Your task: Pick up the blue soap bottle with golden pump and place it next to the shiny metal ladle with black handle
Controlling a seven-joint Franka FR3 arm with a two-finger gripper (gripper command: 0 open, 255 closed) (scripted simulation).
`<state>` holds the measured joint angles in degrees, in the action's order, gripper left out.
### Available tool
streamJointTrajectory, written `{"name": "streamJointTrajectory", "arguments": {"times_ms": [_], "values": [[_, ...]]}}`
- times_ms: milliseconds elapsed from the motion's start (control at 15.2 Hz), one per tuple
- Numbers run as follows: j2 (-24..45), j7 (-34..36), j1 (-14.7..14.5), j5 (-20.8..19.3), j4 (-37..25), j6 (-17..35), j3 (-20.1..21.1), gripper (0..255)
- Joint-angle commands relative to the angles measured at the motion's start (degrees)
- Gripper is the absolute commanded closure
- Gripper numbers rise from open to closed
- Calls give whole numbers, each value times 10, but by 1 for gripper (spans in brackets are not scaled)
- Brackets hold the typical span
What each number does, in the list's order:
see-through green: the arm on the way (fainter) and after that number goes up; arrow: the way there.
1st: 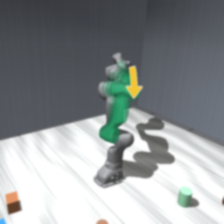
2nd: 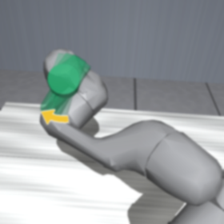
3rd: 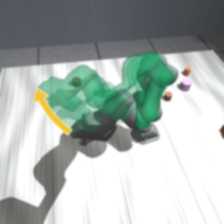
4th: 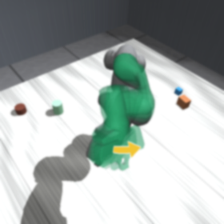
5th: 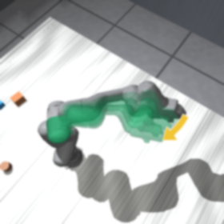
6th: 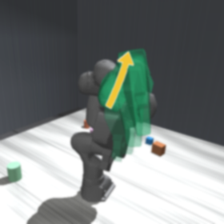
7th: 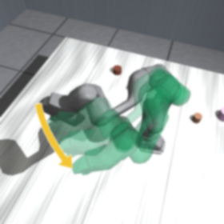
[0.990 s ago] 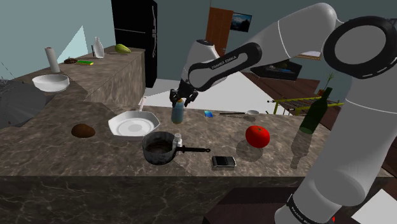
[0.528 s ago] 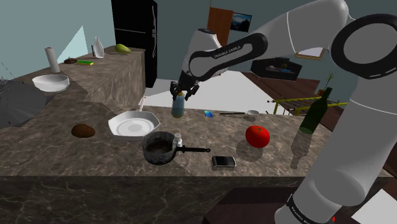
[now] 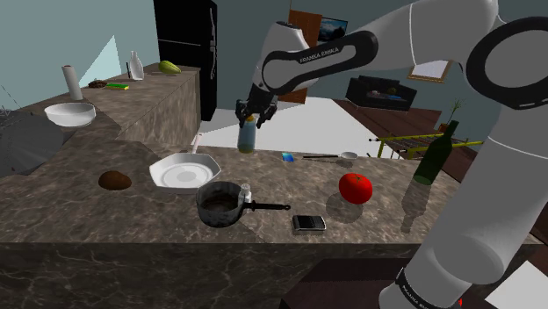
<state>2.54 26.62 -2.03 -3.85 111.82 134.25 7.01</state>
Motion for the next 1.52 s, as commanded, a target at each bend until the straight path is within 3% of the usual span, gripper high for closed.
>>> {"name": "streamJointTrajectory", "arguments": {"times_ms": [0, 1122, 1452], "values": [[-4, 0, -1, 1, -11, -15, 1, 255], [-16, -9, -1, 8, -128, -144, 1, 255], [-69, -64, 22, 32, -67, -134, -23, 255]]}}
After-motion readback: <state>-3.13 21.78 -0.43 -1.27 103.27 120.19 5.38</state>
